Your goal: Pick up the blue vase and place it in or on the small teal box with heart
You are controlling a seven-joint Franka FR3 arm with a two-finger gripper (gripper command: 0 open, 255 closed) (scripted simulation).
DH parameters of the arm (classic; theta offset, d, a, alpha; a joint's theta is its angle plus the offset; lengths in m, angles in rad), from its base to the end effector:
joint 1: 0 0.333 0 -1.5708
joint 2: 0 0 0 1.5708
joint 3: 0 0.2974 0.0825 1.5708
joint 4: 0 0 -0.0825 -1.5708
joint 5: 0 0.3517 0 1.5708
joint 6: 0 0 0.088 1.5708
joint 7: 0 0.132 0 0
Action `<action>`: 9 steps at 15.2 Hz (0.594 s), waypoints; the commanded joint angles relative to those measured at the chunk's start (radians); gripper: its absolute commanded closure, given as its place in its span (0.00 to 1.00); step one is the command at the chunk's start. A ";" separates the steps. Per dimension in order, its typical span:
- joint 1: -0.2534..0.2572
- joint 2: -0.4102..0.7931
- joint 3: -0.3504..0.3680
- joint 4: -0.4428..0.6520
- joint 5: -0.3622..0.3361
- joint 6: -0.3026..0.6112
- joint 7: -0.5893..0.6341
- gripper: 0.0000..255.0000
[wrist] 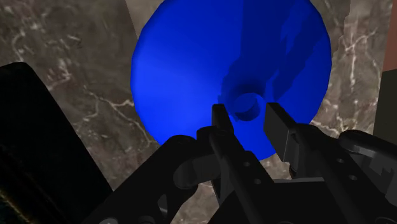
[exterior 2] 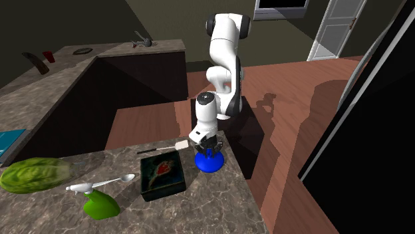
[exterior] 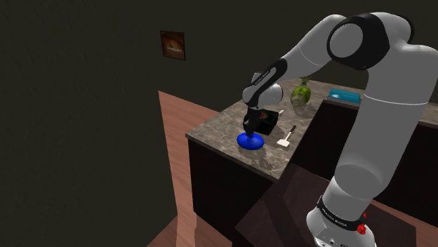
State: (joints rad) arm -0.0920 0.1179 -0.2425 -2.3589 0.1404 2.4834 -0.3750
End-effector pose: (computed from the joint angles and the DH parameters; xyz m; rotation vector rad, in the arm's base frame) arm 0.4611 -0.1599 0.2630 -3.0888 0.1057 -0.0479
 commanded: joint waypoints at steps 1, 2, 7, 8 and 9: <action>0.000 0.000 0.000 0.000 0.000 0.000 0.000 1.00; 0.000 0.000 0.000 0.000 0.000 0.000 0.000 1.00; 0.002 -0.043 -0.005 0.010 -0.024 -0.052 0.019 1.00; 0.002 -0.053 -0.005 0.014 -0.029 -0.065 0.024 1.00; 0.003 -0.064 -0.006 0.017 -0.035 -0.078 0.028 1.00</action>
State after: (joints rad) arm -0.0892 0.0608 -0.2479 -2.3477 0.1097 2.4178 -0.3501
